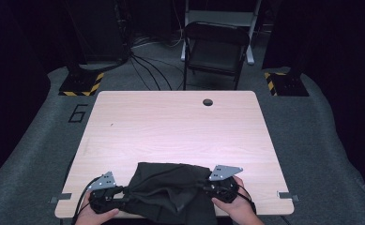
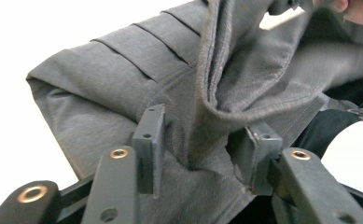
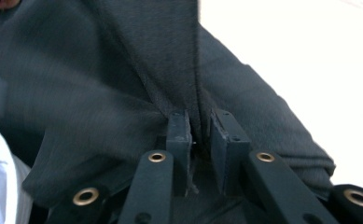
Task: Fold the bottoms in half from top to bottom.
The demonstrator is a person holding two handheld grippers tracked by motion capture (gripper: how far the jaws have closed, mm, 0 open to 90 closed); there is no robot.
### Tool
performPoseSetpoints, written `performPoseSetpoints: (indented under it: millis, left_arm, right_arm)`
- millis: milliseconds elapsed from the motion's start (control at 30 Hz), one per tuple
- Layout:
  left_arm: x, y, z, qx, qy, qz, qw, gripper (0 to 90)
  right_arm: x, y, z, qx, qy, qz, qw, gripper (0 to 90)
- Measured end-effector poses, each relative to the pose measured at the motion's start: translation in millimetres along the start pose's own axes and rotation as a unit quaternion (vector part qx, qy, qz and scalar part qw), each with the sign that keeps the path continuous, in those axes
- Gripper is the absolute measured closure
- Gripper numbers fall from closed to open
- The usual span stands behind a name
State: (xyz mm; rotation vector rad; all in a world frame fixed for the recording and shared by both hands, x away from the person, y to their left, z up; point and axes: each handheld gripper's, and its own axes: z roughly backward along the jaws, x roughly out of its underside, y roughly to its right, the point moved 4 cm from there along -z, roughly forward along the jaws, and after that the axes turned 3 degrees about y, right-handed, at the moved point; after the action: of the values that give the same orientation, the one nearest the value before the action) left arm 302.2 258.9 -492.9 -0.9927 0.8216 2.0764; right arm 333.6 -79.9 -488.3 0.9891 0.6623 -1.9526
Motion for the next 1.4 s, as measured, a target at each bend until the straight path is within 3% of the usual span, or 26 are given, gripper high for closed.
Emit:
performPoseSetpoints:
  millis: [300,400,533,600,633,667,700,767,933,1167,1233,1400]
  left_arm:
    - [-4.3,1.1,22.4,0.002,0.007,-0.011,0.9999,53.1]
    - [-12.7,-1.9,28.0,0.0,0.03,-0.004,0.9996,52.4]
    - [-22.5,-8.2,23.5,-0.009,0.033,-0.006,0.9994,51.6]
    - [-29.5,-13.2,7.6,-0.014,0.025,-0.002,0.9996,49.9]
    - [-29.5,-13.2,7.6,-0.014,0.025,-0.002,0.9996,49.6]
    - [-30.1,-15.4,-7.2,-0.009,0.014,-0.005,0.9999,49.0]
    - [-30.1,-15.4,-7.2,-0.009,0.014,-0.005,0.9999,48.6]
    - [-24.2,-18.3,-28.8,-0.012,-0.014,-0.019,0.9997,47.6]
    - [-11.1,-25.5,-50.2,-0.03,-0.043,-0.026,0.9983,45.5]
    - [-1.6,-31.6,-54.1,-0.03,-0.041,-0.005,0.9987,43.7]
    - [0.0,-32.8,-55.1,-0.033,-0.046,-0.006,0.9984,43.8]
    - [0.5,-35.7,-59.2,-0.039,-0.048,-0.008,0.9981,44.0]
  right_arm:
    - [5.3,-3.5,24.0,0.001,0.013,-0.009,0.9999,68.1]
    - [-3.8,3.5,34.2,0.02,0.034,-0.026,0.9989,65.9]
    - [-15.7,7.9,31.1,0.026,0.048,-0.04,0.9977,63.2]
    - [-27.2,5.4,17.3,0.011,0.051,-0.052,0.9973,60.4]
    - [-27.2,5.4,17.3,0.011,0.051,-0.052,0.9973,60.4]
    - [-28.9,-1.2,5.5,-0.003,0.039,-0.046,0.9982,59.2]
    - [-28.9,-1.2,5.5,-0.003,0.039,-0.046,0.9982,59.2]
    - [-17.5,-8.9,-13.1,-0.012,-0.008,-0.027,0.9995,58.2]
    - [10.5,-13.1,-30.4,-0.006,-0.068,-0.021,0.9974,55.1]
    - [20.7,-10.5,-38.6,0.003,-0.077,-0.026,0.9967,54.9]
    - [21.0,-10.0,-39.4,0.003,-0.076,-0.019,0.9969,55.4]
    - [19.5,-5.9,-41.6,0.004,-0.083,-0.032,0.9961,57.6]
